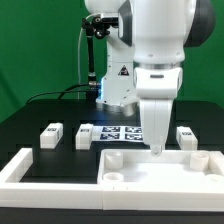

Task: Assemble desk

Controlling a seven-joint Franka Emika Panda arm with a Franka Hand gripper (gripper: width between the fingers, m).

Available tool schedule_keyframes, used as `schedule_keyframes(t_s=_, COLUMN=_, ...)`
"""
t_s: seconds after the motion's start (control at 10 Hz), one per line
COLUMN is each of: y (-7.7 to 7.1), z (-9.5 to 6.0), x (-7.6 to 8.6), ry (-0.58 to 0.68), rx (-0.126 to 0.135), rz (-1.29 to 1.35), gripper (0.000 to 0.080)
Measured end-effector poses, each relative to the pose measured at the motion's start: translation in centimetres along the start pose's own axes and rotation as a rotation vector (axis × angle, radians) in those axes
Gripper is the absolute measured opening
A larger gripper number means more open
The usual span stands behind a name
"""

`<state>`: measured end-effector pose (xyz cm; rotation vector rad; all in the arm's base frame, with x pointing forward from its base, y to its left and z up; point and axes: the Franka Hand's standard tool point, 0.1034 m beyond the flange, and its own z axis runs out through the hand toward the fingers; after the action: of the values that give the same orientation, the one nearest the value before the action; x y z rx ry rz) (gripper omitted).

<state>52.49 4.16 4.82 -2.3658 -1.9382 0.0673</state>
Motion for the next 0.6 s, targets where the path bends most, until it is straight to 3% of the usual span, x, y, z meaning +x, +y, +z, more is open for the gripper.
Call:
schedule_keyframes(t_s=0.2, y=-0.4, z=-1.4, x=1.8, ry=-0.009, rx=-0.004, rz=0.204, gripper=0.0649)
schedule_keyframes(t_s=0.3, y=-0.2, z=-2.1, x=2.6, ry=-0.012, rx=0.006, rz=0.333, gripper=0.0649)
schedule_keyframes(t_s=0.6, y=0.4, z=-1.9, x=2.9, ry=0.008, rx=0.008, rz=0.452, gripper=0.0649)
